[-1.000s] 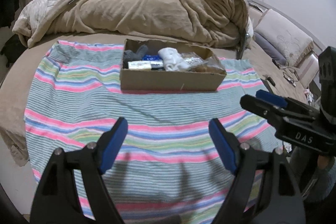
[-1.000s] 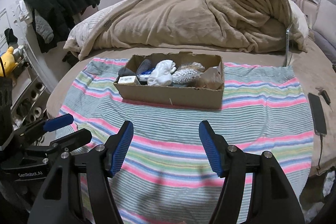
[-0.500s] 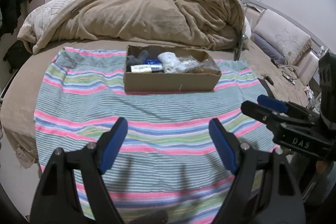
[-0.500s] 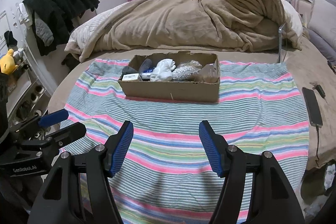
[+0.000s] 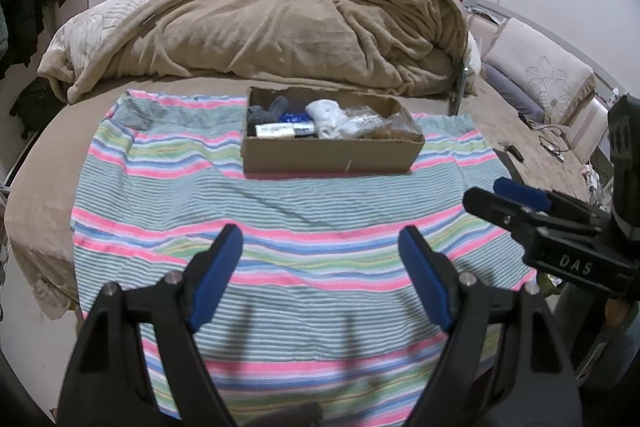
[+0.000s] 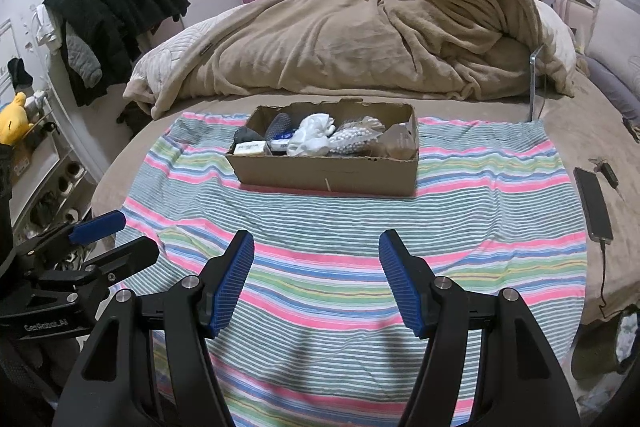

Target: Organize objects

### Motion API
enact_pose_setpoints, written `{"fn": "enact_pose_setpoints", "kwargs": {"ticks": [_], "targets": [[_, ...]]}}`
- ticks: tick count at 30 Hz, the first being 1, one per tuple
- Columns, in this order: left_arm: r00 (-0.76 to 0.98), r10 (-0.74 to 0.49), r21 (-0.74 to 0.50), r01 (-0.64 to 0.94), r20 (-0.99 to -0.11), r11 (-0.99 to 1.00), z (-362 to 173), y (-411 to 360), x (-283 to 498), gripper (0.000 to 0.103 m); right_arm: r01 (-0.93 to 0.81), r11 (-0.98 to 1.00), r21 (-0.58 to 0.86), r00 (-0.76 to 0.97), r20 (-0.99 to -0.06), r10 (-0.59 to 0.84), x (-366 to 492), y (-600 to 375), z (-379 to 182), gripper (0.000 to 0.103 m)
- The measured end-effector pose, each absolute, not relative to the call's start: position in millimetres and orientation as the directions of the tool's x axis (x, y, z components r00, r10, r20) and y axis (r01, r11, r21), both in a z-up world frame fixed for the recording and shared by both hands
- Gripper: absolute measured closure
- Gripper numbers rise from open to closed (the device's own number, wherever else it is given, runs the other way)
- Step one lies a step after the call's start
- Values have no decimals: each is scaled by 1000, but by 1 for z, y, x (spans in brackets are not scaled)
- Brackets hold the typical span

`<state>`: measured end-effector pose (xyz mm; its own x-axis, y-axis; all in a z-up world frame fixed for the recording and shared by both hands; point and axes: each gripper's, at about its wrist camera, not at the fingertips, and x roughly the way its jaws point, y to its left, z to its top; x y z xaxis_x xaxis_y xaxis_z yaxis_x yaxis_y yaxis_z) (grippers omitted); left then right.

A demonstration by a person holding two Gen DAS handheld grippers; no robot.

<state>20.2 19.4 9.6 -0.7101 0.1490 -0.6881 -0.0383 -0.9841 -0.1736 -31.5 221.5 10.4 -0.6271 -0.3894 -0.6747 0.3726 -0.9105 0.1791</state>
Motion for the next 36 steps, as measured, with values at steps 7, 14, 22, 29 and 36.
{"fn": "enact_pose_setpoints", "kwargs": {"ticks": [7,14,22,29,36], "targets": [[-715,146,-173,-34,-684,-984,12,18,21,12,374,-909,181,-624,-676,-392,-33,222,10,35],[-714,145,-172,-34,-685,-984,12,18,21,12,373,-910,181,-624,-677,-391,-33,222,10,35],[-714,138,-172,-24,-686,-985,11,16,20,12,374,-910,182,-622,-678,-391,-34,223,10,35],[-711,135,-171,-21,-690,-985,11,15,18,12,372,-910,182,-624,-678,-390,-35,223,10,35],[-709,132,-172,-15,-693,-985,9,14,17,12,372,-910,183,-622,-679,-391,-37,224,8,25]]}}
